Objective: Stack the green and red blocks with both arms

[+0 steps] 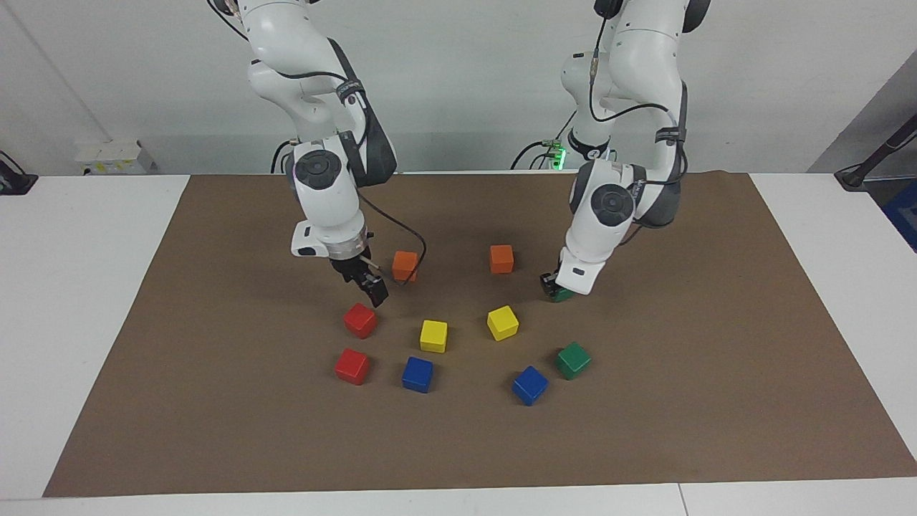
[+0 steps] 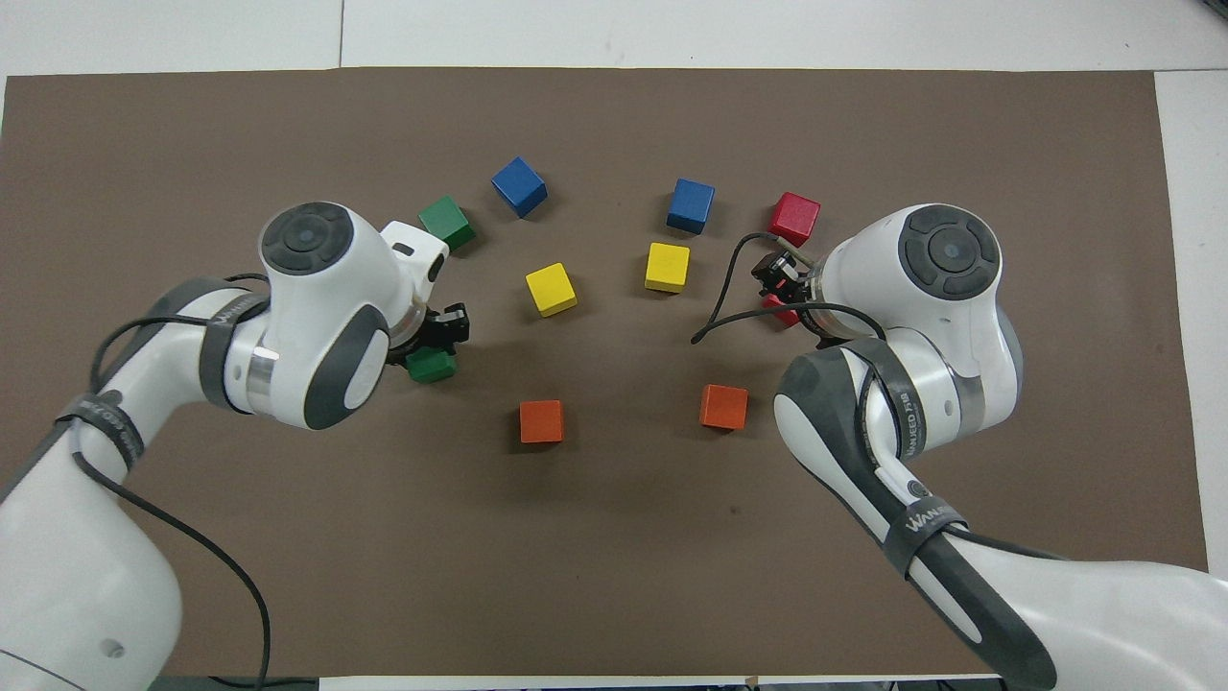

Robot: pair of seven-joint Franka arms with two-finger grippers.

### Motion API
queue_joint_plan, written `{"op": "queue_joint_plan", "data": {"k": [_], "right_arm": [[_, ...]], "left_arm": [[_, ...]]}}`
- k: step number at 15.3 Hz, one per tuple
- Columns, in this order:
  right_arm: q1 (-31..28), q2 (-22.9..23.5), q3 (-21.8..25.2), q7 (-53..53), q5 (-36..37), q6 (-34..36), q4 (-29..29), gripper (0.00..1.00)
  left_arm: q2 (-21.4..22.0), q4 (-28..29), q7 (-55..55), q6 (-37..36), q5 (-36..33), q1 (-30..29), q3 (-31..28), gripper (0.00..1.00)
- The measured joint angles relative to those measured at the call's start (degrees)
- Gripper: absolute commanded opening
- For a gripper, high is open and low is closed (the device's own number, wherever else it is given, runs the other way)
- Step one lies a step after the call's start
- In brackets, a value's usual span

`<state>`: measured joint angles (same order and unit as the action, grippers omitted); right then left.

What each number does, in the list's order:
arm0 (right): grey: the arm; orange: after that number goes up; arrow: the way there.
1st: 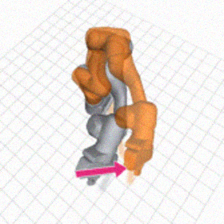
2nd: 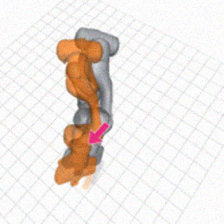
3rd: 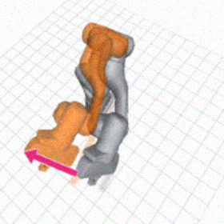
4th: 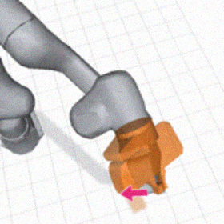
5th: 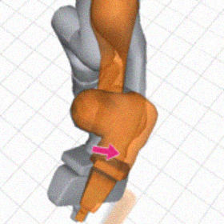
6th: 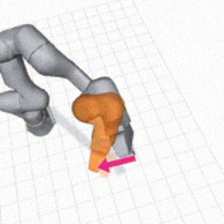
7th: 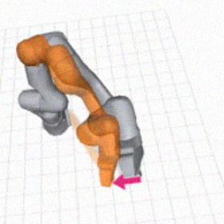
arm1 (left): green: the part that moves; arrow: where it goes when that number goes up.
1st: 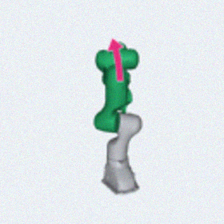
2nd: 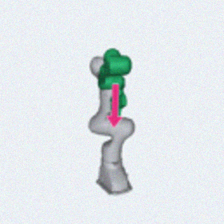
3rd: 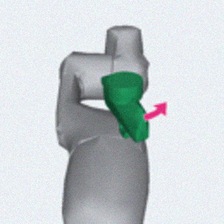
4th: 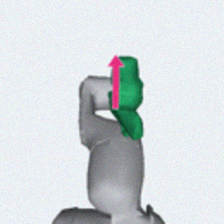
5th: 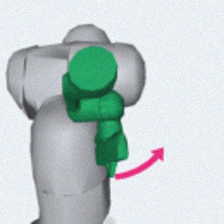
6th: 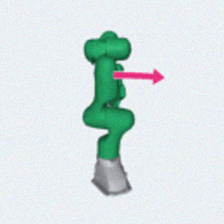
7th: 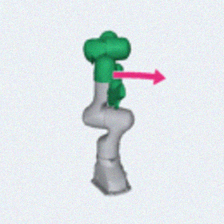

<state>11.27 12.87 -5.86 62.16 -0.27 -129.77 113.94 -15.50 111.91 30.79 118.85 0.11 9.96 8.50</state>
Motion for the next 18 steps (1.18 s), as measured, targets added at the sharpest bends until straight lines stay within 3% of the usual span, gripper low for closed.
{"op": "queue_joint_plan", "data": {"k": [4,7,16,18], "right_arm": [[-0.41,2.76,0.03,-0.68,0.22,-0.14,-2.33,1.0],[-0.69,4.5,0.23,-2.57,0.98,-0.15,-3.47,1.0],[-1.36,8.83,0.25,-3.1,3.28,-2.45,-5.9,1.0],[-1.36,9.79,0.25,-3.1,3.28,-3.73,-5.9,1.0]], "left_arm": [[3.49,-0.67,-23.3,-4.34,-0.09,-14.97,-0.79,0.0],[3.49,-0.25,-34.63,-4.17,-0.09,-22.13,-0.88,0.0],[2.48,5.69,-37.89,4.41,-0.09,-23.69,0.29,0.0],[2.47,6.19,-37.99,5.6,-0.09,-23.69,0.29,0.05]]}}
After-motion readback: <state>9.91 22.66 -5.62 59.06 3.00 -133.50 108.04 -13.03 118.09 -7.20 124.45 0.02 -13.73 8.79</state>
